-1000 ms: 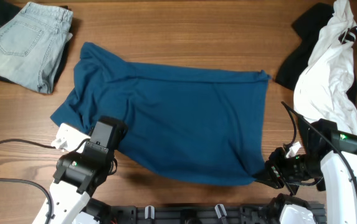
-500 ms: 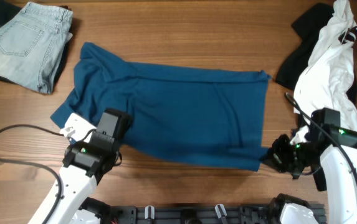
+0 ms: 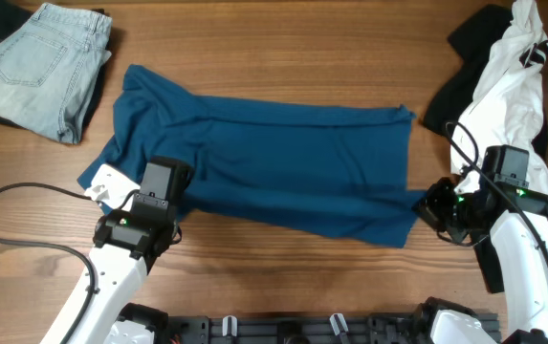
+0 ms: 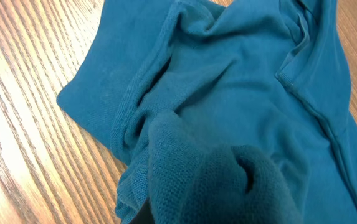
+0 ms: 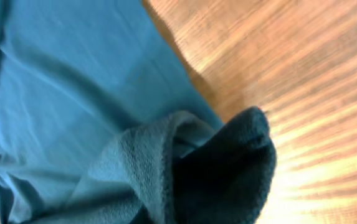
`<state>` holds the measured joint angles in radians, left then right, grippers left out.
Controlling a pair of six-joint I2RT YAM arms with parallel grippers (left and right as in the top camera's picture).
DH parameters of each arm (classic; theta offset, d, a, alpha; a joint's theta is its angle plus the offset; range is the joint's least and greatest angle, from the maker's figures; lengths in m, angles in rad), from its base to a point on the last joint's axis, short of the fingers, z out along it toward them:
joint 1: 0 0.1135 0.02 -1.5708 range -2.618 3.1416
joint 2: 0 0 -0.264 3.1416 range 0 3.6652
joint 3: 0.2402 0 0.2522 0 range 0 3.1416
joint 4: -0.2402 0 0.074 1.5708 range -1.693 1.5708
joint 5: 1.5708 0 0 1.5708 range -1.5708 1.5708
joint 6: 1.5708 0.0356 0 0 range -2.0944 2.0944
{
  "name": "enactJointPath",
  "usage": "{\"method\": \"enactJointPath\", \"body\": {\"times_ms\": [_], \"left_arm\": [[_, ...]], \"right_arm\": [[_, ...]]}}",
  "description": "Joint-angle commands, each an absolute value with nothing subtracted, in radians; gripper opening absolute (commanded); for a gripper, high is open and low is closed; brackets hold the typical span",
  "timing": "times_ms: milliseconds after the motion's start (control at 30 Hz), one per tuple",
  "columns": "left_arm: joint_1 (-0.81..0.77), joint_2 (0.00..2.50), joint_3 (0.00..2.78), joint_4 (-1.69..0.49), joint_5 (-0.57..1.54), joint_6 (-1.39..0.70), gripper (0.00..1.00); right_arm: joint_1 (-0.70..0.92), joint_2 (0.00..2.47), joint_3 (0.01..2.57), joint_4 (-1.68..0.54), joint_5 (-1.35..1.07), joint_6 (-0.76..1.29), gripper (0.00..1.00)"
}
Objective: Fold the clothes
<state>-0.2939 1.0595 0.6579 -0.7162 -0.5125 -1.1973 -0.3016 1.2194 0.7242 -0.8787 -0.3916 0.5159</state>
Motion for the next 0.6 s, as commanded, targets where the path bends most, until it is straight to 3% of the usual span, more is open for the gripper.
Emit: {"method": "enactJointPath", "body": {"times_ms": [0, 567], "left_arm": [[-0.281, 1.058, 0.676, -0.71, -0.579, -1.181, 0.04], [-0.249, 1.085, 0.677, -0.619, -0.756, -1.103, 0.04]], "right_arm": [[-0.29, 1.222, 0.735, -0.827, -0.363, 0.524, 0.04], [-0.035, 1.395, 0.735, -0.553, -0.358, 0.534, 0.04]]}}
